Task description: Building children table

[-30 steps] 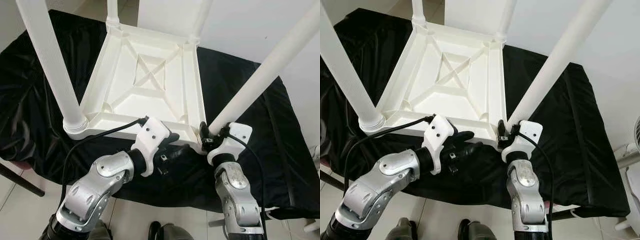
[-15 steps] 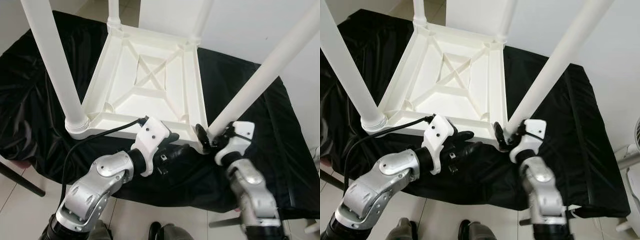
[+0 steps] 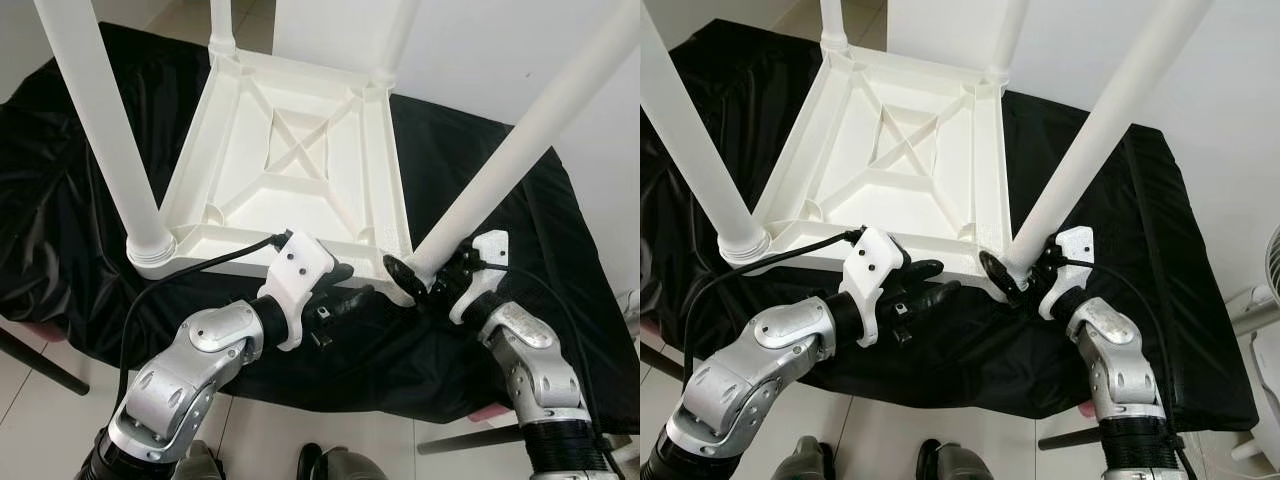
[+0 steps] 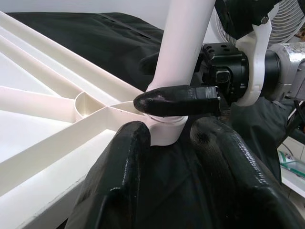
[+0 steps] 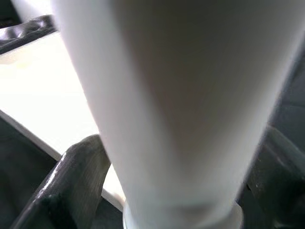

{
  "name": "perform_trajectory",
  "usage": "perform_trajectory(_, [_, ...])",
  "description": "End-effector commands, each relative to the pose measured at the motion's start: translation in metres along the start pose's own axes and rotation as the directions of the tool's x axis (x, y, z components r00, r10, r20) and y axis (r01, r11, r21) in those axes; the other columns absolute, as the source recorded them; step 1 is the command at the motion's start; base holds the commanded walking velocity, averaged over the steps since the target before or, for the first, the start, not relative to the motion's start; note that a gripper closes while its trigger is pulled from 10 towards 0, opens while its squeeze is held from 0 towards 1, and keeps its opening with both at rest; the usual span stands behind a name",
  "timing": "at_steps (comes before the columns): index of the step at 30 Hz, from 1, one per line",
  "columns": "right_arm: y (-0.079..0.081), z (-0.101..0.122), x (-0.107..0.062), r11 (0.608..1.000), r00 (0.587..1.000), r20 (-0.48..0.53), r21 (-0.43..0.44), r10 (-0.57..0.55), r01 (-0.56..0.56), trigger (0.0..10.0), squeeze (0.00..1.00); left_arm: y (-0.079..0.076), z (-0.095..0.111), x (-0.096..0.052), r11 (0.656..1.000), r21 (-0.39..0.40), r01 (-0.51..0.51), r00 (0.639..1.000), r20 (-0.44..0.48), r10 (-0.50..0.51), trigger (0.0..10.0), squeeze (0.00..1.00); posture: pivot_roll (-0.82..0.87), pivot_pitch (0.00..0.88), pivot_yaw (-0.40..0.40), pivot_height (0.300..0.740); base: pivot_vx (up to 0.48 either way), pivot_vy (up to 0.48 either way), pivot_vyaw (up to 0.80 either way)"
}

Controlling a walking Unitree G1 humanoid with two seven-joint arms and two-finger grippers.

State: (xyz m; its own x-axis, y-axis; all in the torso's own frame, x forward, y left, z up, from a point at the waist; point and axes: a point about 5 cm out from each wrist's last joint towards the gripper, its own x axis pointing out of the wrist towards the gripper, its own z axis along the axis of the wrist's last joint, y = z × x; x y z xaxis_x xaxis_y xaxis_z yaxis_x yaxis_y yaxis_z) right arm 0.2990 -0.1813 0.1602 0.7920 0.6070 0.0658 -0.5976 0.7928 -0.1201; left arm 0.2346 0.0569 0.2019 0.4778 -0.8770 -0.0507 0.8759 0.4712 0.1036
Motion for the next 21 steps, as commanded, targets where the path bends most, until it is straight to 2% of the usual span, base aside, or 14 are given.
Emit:
perform_trajectory(1, [-0.001,-0.002,0.002,0.999,0.999,-0.014,-0.018,0.037,-0.037,10.0,0.00,-0.002,0.004,0.000,1.000,0.012,-0.018,1.000,0.006,0.018,10.0,0.00,0.09,0.167,-0.121,0.740,0.000,0.000,0.00])
perform_trajectory(4, [-0.010,0.002,0.010,0.993,0.996,-0.016,-0.072,0.091,-0.092,10.0,0.00,0.001,0.005,0.001,1.000,0.022,-0.019,1.000,0.007,0.019,10.0,0.00,0.09,0.164,-0.118,0.740,0.000,0.000,0.00])
perform_trajectory(10, [-0.017,0.002,0.012,0.991,0.995,-0.018,-0.091,0.100,-0.102,9.9,0.00,0.002,0.006,0.001,1.000,0.023,-0.020,1.000,0.008,0.020,10.0,0.00,0.09,0.164,-0.117,0.740,0.000,0.000,0.00])
perform_trajectory(11, [-0.019,0.002,0.011,0.991,0.995,-0.013,-0.089,0.103,-0.104,5.3,0.00,0.001,0.006,0.001,1.000,0.023,-0.020,1.000,0.008,0.019,10.0,0.00,0.09,0.165,-0.119,0.740,0.000,0.000,0.00])
perform_trajectory(12, [-0.021,0.002,0.011,0.990,0.994,-0.007,-0.087,0.110,-0.110,5.3,0.00,0.001,0.006,0.001,1.000,0.023,-0.019,1.000,0.008,0.019,10.0,0.00,0.09,0.165,-0.119,0.740,0.000,0.000,0.00])
perform_trajectory(13, [-0.022,0.002,0.010,0.990,0.994,-0.007,-0.085,0.111,-0.111,0.0,0.00,0.001,0.006,0.001,1.000,0.022,-0.020,1.000,0.009,0.020,10.0,0.00,0.09,0.166,-0.120,0.740,0.000,0.000,0.00])
perform_trajectory(21, [-0.022,-0.006,0.001,0.995,0.996,0.006,-0.036,0.089,-0.089,0.0,0.00,-0.001,0.006,0.001,1.000,0.019,-0.019,1.000,0.010,0.019,10.0,0.00,0.08,0.172,-0.125,0.740,0.000,0.000,0.00])
